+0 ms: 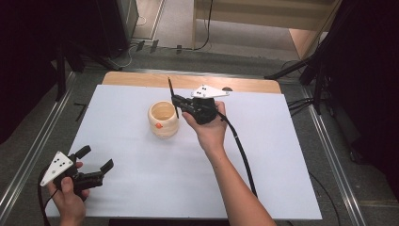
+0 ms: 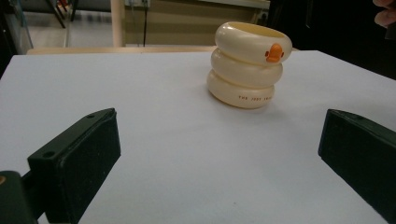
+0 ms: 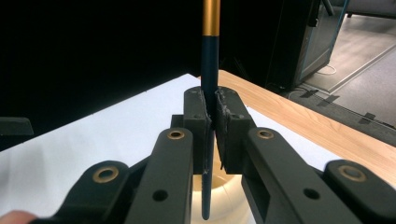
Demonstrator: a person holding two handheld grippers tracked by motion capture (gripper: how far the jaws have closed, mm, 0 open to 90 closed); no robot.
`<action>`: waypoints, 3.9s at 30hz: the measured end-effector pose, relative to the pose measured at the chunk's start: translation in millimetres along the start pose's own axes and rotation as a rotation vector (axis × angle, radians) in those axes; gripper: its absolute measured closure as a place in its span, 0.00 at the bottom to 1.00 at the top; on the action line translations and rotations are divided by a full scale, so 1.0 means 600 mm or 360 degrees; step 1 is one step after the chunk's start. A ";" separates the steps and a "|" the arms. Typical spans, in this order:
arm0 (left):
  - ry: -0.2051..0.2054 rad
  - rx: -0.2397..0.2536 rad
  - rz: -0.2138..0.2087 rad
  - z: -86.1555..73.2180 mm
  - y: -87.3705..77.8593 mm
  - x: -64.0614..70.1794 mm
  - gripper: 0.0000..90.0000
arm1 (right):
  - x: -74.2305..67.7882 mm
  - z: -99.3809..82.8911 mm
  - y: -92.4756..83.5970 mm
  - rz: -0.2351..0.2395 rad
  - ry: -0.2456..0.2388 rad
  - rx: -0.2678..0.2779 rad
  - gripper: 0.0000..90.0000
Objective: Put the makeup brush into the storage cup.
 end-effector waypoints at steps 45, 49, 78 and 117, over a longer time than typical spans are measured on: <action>-0.0010 0.0009 0.0005 0.000 -0.002 -0.003 0.00 | -0.004 -0.008 0.078 0.0067 0.0039 0.0071 0.94; -0.0009 0.0011 0.0005 0.000 -0.002 -0.003 0.00 | -0.008 -0.016 0.086 0.0076 0.0021 0.0038 0.94; -0.0015 0.0013 0.0011 0.000 -0.004 -0.006 0.00 | -0.008 -0.066 0.128 0.0135 0.0043 -0.0097 0.94; -0.0010 0.0007 0.0004 0.000 -0.002 -0.003 0.00 | -0.001 -0.080 0.048 0.0066 0.0021 -0.0067 0.21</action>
Point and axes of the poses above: each handheld gripper's, and its own axes: y roughly forward along the jaws, z roughly out of its top, x roughly to its right, the point moved 1 cm from there along y, roughly forward along the jaws, and after that the axes turned 4 degrees about y, right-handed, at the moved point
